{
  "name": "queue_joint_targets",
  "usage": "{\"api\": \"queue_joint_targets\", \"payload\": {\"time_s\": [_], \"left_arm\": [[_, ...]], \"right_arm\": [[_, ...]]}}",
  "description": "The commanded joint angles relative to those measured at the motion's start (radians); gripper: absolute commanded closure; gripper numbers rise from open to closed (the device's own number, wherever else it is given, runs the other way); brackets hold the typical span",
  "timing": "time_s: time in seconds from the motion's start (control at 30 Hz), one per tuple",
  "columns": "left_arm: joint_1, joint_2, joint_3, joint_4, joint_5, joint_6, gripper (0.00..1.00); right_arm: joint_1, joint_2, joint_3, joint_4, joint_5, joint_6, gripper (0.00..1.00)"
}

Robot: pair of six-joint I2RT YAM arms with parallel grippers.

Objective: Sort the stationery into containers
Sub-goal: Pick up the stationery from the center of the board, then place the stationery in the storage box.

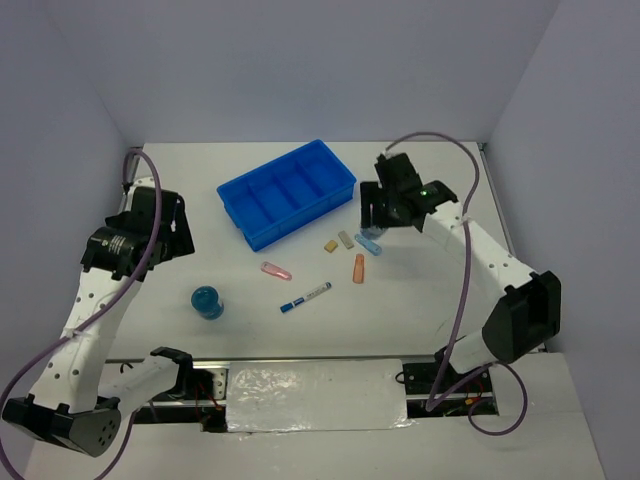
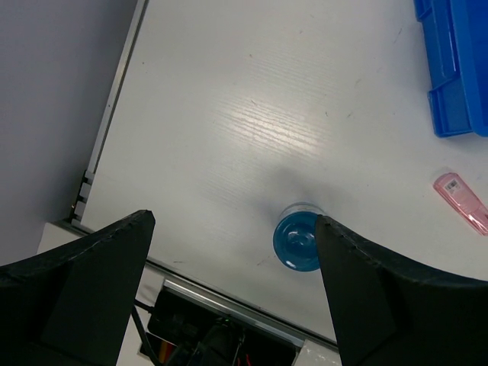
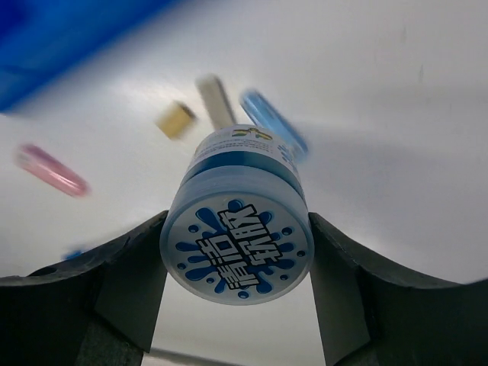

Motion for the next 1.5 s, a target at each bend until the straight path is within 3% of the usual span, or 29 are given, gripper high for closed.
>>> {"api": "queue_joint_targets", "payload": {"time_s": [0.0, 0.1, 0.27, 0.33, 0.4, 0.67, 1.1, 1.27, 1.3, 1.33, 1.47], "left_arm": [[-0.003, 0.011, 0.021, 0.012, 0.037, -0.015, 0.01], [-0.003, 0.019, 0.038, 0.021, 0.121, -0.050, 0.01], [-0.003, -0.009, 0.008, 0.059, 0.232, -0.093, 0.01], [-0.003, -0.013, -0.014, 0.055, 0.226, -0.099, 0.01], [-0.003, -0.009, -0.017, 0.033, 0.174, -0.102, 0.01], [-0.003, -0.010, -0.043, -0.033, 0.094, -0.085, 0.01], [-0.003, 0.028, -0.061, 0.008, 0.155, -0.056, 0.01], [-0.003, 0.036, -0.041, 0.002, 0.187, -0.042, 0.01], [-0.003, 0.036, -0.043, 0.002, 0.189, -0.044, 0.01], [-0.003, 0.037, -0.049, 0.005, 0.190, -0.044, 0.01], [-0.003, 0.047, -0.071, 0.005, 0.169, -0.065, 0.01]], "right_arm": [[0.004, 0.060, 0.214, 0.119, -0.085, -0.038, 0.59], [0.004, 0.266, 0.438, 0.179, -0.167, -0.055, 0.61], [0.003, 0.586, 0.896, 0.224, -0.162, -0.076, 0.60], [0.001, 0.715, 1.084, 0.207, -0.165, -0.093, 0.60], [-0.008, 0.785, 1.166, 0.190, -0.185, -0.110, 0.58], [-0.027, 0.881, 1.083, 0.275, -0.211, -0.145, 0.57], [-0.050, 0.986, 1.135, 0.308, -0.198, -0.170, 0.43], [-0.048, 1.004, 1.151, 0.337, -0.202, -0.179, 0.18], [-0.046, 1.006, 1.155, 0.340, -0.201, -0.178, 0.05], [-0.048, 1.006, 1.157, 0.347, -0.204, -0.178, 0.00], [-0.050, 0.986, 1.175, 0.353, -0.208, -0.181, 0.00]]}}
